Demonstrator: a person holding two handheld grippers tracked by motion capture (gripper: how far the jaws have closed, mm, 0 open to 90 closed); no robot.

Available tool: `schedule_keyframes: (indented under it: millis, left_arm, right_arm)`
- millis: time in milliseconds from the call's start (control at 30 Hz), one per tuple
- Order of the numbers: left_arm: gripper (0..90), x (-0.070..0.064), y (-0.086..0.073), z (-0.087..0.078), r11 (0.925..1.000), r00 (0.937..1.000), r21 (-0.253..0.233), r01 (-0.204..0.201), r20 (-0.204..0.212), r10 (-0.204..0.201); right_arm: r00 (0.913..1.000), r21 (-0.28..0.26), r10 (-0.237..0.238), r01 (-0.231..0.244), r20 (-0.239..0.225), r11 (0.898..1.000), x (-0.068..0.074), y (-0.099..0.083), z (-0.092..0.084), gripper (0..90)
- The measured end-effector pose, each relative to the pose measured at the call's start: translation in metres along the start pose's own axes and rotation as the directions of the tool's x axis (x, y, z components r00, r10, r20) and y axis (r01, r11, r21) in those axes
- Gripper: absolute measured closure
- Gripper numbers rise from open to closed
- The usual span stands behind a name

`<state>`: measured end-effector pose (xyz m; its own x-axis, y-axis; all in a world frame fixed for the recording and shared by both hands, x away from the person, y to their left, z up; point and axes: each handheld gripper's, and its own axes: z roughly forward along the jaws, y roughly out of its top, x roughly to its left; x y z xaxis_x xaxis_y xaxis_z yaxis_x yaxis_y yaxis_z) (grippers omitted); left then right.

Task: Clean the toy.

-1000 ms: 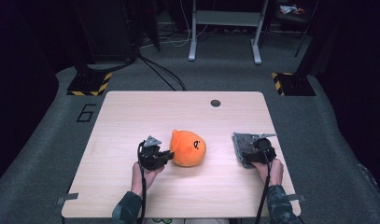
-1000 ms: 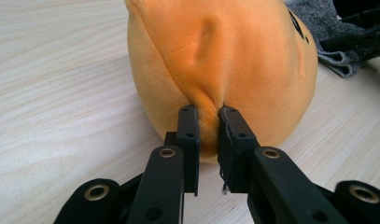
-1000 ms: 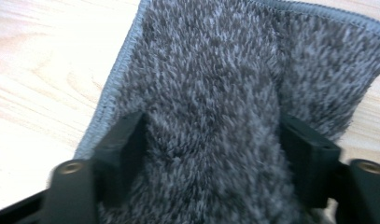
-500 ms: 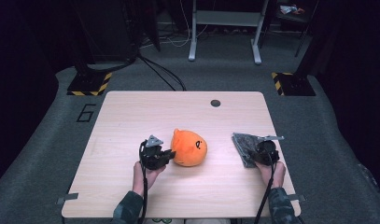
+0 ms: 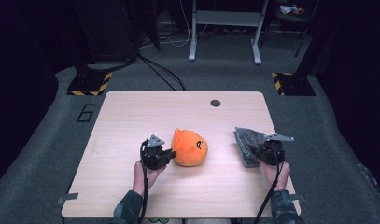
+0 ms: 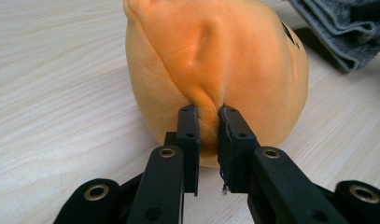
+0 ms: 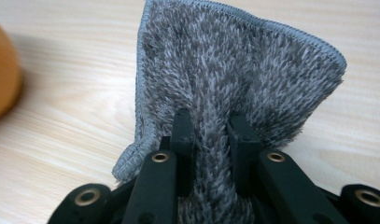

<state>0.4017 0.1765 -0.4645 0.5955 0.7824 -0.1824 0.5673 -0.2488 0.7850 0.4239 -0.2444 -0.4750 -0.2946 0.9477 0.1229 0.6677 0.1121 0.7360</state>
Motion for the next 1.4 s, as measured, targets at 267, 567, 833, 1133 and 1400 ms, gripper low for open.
schedule_keyframes:
  millis: [267, 567, 833, 1133, 1400]
  left_arm:
    - [79.5, -0.002, 0.000, 0.000, 0.9999, 1.0000, -0.011, -0.003, -0.003, 0.003]
    - [79.6, -0.007, 0.004, 0.000, 0.9997, 0.9998, -0.016, -0.020, -0.002, 0.020]
    - [79.6, -0.010, 0.007, 0.000, 0.9992, 0.9992, -0.009, -0.038, -0.010, 0.038]
    - [79.7, -0.014, 0.013, 0.007, 0.9986, 0.9986, 0.001, -0.052, -0.004, 0.053]
    - [79.7, -0.019, 0.018, 0.008, 0.9974, 0.9974, -0.001, -0.072, 0.000, 0.072]
  right_arm:
    - [0.9950, -0.076, -0.028, 0.021, -0.096, 0.997, 0.026, 0.020, -0.021, 75.5]
    - [0.9789, -0.110, -0.082, 0.062, -0.187, 0.992, 0.060, 0.037, -0.023, 75.3]
    - [0.9561, -0.109, -0.148, 0.124, -0.253, 0.986, 0.100, 0.054, -0.015, 75.2]
    - [0.9298, -0.103, -0.203, 0.179, -0.307, 0.978, 0.136, 0.066, 0.001, 75.1]
    - [0.9092, -0.119, -0.248, 0.220, -0.334, 0.968, 0.161, 0.073, 0.005, 75.1]
